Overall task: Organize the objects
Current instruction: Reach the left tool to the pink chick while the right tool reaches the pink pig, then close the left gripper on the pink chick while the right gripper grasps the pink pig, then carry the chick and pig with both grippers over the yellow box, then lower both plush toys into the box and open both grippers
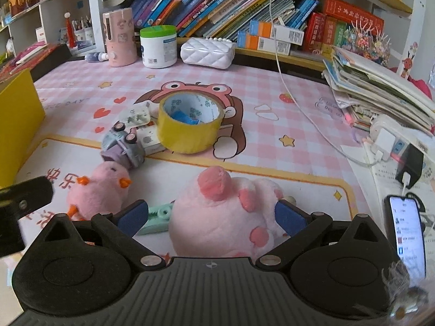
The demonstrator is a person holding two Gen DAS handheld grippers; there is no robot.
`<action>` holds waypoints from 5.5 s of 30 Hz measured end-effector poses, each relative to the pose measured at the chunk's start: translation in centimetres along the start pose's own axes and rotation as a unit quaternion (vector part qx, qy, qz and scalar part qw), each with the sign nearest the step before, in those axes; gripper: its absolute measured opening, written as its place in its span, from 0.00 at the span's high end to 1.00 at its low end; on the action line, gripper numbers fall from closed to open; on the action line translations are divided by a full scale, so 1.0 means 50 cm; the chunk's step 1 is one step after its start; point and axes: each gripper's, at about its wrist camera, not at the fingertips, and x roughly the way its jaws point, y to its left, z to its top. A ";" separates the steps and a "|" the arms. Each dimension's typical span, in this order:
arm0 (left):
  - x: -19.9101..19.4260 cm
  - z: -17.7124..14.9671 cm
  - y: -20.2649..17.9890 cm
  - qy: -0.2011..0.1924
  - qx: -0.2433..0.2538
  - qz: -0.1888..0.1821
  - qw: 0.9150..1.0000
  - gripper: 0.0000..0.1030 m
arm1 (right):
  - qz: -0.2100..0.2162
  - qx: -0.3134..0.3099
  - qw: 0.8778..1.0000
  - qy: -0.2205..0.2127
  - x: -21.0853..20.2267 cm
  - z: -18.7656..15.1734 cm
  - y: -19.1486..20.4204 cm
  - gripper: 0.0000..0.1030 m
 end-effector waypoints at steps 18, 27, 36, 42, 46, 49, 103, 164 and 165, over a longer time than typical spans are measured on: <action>0.022 -0.003 -0.031 0.006 0.004 0.012 1.000 0.00 | -0.005 0.022 1.000 -0.012 0.024 0.007 -0.065 0.27; 0.103 -0.008 -0.084 0.042 0.039 -0.006 0.998 0.14 | 0.020 0.061 0.997 -0.047 -0.028 0.018 -0.119 0.27; 0.177 -0.027 -0.089 0.095 0.055 0.003 0.994 0.42 | 0.042 0.028 0.998 -0.048 -0.045 0.007 -0.110 0.27; 0.134 -0.018 -0.051 0.056 0.018 -0.013 0.998 0.43 | 0.046 0.024 0.997 -0.049 -0.050 0.009 -0.093 0.27; 0.078 -0.001 -0.010 0.021 -0.010 -0.034 0.999 0.43 | 0.039 0.034 0.997 -0.049 -0.059 0.011 -0.067 0.27; 0.036 0.009 0.028 -0.003 -0.022 -0.046 0.999 0.43 | 0.038 0.037 0.997 -0.048 -0.070 0.007 -0.035 0.27; -0.260 -0.085 0.615 -0.117 -0.064 -0.017 0.991 0.43 | 0.153 -0.096 0.976 -0.120 -0.331 -0.107 0.653 0.27; 0.120 0.131 0.580 0.023 -0.089 0.029 0.995 0.42 | 0.217 -0.324 0.921 0.014 0.073 0.200 0.730 0.26; 0.121 0.131 0.581 0.023 -0.090 0.029 0.995 0.42 | 0.217 -0.325 0.920 0.014 0.073 0.200 0.731 0.26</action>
